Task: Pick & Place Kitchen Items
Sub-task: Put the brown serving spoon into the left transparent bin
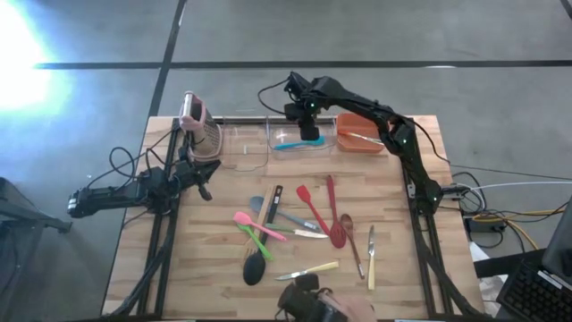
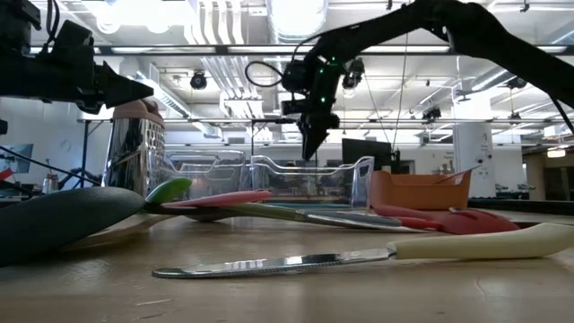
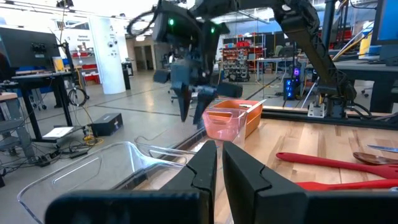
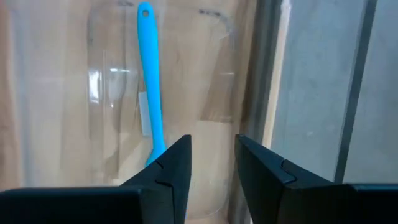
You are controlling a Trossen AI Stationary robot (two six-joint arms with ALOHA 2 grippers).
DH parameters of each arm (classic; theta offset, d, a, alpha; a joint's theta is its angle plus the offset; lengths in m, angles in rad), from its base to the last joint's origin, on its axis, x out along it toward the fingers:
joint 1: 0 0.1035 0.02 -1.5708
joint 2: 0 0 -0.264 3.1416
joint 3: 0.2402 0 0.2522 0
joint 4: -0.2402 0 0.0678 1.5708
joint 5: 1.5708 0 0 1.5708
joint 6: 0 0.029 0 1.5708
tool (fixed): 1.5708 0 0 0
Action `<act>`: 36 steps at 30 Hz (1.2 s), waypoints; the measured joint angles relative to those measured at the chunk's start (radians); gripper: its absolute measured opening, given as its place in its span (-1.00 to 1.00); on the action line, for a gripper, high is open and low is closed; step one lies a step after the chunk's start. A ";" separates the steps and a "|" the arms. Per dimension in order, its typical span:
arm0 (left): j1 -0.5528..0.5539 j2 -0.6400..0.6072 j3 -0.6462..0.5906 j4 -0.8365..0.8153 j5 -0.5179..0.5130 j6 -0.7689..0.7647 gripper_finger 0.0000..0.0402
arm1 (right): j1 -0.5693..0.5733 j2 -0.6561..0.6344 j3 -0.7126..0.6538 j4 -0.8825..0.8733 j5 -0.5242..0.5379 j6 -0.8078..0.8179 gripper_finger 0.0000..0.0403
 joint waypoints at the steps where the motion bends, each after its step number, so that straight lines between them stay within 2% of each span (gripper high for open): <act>1: 0.000 0.000 0.000 0.000 0.000 0.000 -0.85 | 0.002 0.000 0.019 -0.020 0.000 0.013 -0.48; 7: 0.000 0.000 0.000 0.000 0.000 0.000 -0.85 | 0.031 -0.006 0.108 -0.122 0.000 0.077 -0.67; 14: 0.000 0.000 0.000 0.000 0.000 0.000 -0.85 | 0.086 -0.047 0.112 -0.220 -0.001 0.139 -0.93; 29: 0.000 0.000 0.000 0.000 0.000 0.000 -0.85 | 0.218 -0.182 0.110 -0.383 -0.001 0.366 -0.96; 36: 0.000 0.000 0.000 0.000 0.000 0.000 -0.85 | 0.300 -0.265 0.109 -0.402 -0.002 0.547 -0.96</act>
